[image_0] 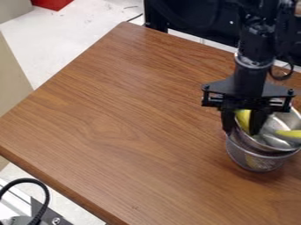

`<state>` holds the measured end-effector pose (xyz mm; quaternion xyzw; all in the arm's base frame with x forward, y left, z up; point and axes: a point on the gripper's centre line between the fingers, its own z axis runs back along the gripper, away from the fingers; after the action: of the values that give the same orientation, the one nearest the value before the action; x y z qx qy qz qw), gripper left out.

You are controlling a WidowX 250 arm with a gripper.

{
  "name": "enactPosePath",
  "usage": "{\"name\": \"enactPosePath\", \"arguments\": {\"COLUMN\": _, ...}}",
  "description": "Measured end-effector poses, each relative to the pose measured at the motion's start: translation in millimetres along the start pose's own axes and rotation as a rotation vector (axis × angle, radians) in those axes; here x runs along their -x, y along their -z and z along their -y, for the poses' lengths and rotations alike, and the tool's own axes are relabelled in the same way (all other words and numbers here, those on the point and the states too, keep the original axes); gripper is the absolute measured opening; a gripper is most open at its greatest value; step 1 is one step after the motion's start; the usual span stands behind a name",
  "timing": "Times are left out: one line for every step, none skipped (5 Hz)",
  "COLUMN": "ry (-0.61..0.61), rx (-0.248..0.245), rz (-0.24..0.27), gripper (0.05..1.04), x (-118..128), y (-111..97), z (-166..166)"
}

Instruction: Take the basin and put it on the left side of the table

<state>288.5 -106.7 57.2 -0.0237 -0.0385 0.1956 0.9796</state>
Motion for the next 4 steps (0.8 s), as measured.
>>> {"name": "enactPosePath", "arguments": {"ry": -0.015, "rx": -0.013, "rz": -0.013, "gripper": 0.162, "x": -1.0, "y": 5.9, "z": -2.3}}
{"name": "enactPosePath", "arguments": {"ry": -0.018, "rx": -0.018, "rz": -0.011, "gripper": 0.063, "x": -1.6, "y": 5.9, "z": -3.4}}
{"name": "enactPosePath", "arguments": {"ry": -0.029, "rx": -0.015, "rz": -0.028, "gripper": 0.056, "x": -0.9, "y": 5.5, "z": -4.7}}
{"name": "enactPosePath", "arguments": {"ry": -0.065, "rx": 0.0, "rz": -0.072, "gripper": 0.056, "x": -4.2, "y": -0.7, "z": -7.6}}
